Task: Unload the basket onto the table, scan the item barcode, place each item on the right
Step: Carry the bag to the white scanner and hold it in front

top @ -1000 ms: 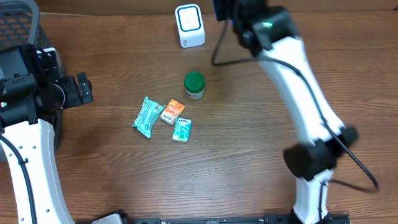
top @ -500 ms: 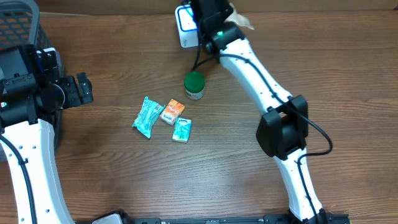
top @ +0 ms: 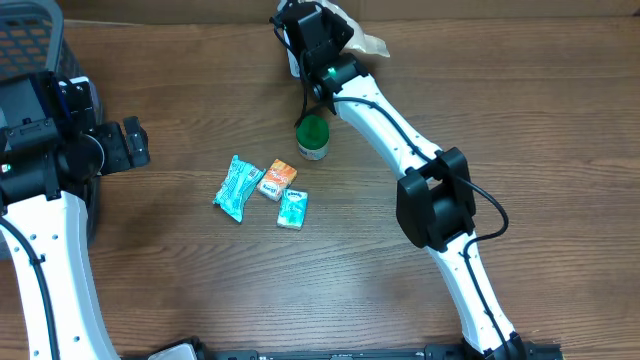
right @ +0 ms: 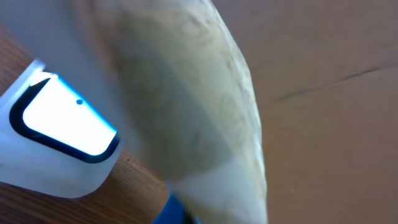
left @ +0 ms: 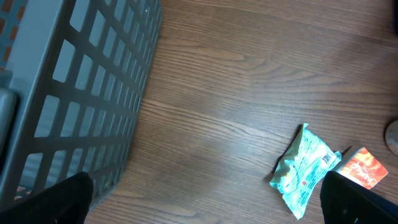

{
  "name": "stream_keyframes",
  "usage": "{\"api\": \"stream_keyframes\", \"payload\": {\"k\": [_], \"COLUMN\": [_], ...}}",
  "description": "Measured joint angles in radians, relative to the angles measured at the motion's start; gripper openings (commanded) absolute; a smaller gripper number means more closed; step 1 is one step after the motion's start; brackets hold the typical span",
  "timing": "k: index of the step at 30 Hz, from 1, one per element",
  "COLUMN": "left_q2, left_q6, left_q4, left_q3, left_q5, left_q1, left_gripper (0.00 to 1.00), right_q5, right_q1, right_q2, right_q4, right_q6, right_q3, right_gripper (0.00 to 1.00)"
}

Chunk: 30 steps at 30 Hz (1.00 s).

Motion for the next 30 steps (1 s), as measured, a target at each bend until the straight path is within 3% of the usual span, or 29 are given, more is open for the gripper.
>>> {"api": "stream_keyframes", "payload": {"k": [30], "left_q2": [0.0], "left_q6": [0.0], "left_q4": [0.0], "left_q3": [0.0], "left_q5": [0.0], "left_q1": [0.0], "left_gripper": [1.0], "right_q5": [0.053], "right_q1": [0.066], "right_q2": [0.003], "right_q4": [-0.06], "right_q6": [-0.037], "right_q3": [-0.033], "right_gripper": [0.04]}}
